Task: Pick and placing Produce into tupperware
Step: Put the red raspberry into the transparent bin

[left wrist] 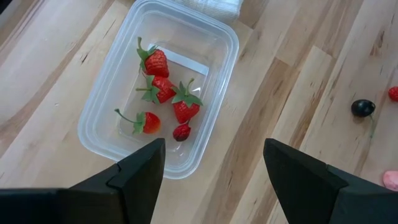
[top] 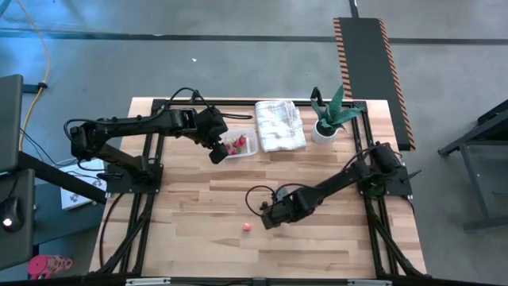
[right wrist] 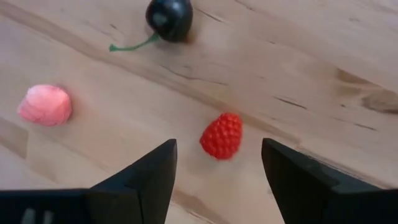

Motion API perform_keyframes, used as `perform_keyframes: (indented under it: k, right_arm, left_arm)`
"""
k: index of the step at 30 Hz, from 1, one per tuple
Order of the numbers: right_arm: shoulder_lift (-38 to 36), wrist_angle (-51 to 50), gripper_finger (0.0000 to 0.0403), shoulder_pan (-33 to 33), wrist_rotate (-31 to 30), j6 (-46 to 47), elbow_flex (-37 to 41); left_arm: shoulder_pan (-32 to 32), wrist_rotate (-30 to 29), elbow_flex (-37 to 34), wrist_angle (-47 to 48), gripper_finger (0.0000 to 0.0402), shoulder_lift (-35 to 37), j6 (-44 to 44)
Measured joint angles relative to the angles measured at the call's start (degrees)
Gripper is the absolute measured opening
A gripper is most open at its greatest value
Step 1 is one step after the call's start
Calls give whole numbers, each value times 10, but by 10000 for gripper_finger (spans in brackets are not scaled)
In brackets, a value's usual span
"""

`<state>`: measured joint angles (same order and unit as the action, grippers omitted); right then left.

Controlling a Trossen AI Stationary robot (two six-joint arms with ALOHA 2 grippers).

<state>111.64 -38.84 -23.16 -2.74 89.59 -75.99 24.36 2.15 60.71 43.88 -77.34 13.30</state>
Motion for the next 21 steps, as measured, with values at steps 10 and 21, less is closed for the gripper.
perform_keyframes:
  k: [10,21]
  right_arm:
    - [35,35,219,0,2,17,-1]
    - [36,15,48,0,-1,29,-1]
  left_arm:
    - [0,0,0,0,262,0,0]
    - [0,0,0,0,262,0,0]
